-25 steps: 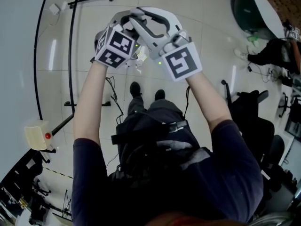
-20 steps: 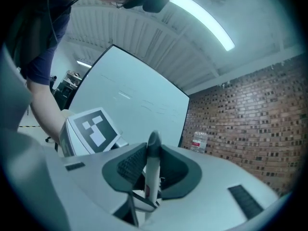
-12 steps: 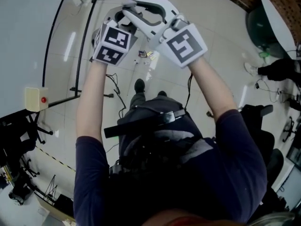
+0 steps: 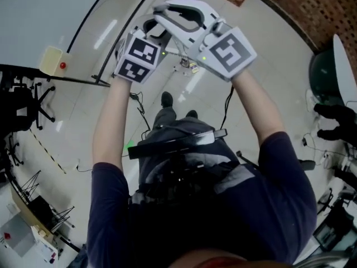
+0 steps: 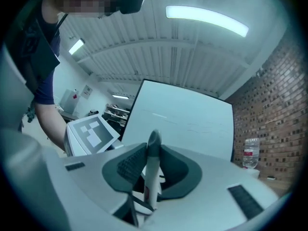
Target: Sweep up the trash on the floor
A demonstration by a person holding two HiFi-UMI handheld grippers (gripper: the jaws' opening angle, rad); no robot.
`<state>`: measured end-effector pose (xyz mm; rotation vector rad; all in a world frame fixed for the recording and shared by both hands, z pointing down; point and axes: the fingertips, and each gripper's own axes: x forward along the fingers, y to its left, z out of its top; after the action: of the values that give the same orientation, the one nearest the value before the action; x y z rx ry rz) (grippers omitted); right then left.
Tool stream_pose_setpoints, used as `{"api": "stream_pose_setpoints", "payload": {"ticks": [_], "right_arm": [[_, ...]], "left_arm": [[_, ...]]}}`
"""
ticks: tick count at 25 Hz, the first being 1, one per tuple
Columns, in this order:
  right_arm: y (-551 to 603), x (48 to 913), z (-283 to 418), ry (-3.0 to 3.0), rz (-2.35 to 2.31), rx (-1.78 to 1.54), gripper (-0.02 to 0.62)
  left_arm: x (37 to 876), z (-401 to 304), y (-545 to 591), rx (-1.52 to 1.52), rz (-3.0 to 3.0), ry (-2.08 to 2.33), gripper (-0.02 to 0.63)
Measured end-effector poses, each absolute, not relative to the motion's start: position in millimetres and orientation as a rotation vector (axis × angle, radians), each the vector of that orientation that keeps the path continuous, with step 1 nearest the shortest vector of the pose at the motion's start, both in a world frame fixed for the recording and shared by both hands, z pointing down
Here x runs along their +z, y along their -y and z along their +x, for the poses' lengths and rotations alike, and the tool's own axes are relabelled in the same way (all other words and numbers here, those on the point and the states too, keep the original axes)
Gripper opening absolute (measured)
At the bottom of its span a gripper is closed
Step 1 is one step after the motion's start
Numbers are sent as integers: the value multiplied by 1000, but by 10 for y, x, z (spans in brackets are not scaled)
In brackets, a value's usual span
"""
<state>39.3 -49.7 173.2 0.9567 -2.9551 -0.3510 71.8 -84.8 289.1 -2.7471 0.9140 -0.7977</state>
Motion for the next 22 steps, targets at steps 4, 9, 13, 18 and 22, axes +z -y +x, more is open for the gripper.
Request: {"api": "stream_pose_setpoints", "payload": {"ticks": [4, 9, 13, 18, 22], "right_arm": [[271, 1692, -28, 3002, 800, -330, 103], [-2, 1632, -487, 3030, 673, -277, 103], [-212, 1617, -916, 3045, 627, -246, 103], [-446, 1582, -1535, 3066, 563, -238, 103], [-574, 1642, -1954, 3044, 580, -241, 104]], "left_arm": [[2847, 272, 616, -792, -2748, -1009, 110], [2784, -217, 341, -778, -2741, -1075, 110], [2742, -654, 137, -732, -2740, -1089, 110], [2699, -1279, -135, -658, -2779, -1083, 110], [2747, -1711, -291, -639, -2792, -1145, 110]]}}
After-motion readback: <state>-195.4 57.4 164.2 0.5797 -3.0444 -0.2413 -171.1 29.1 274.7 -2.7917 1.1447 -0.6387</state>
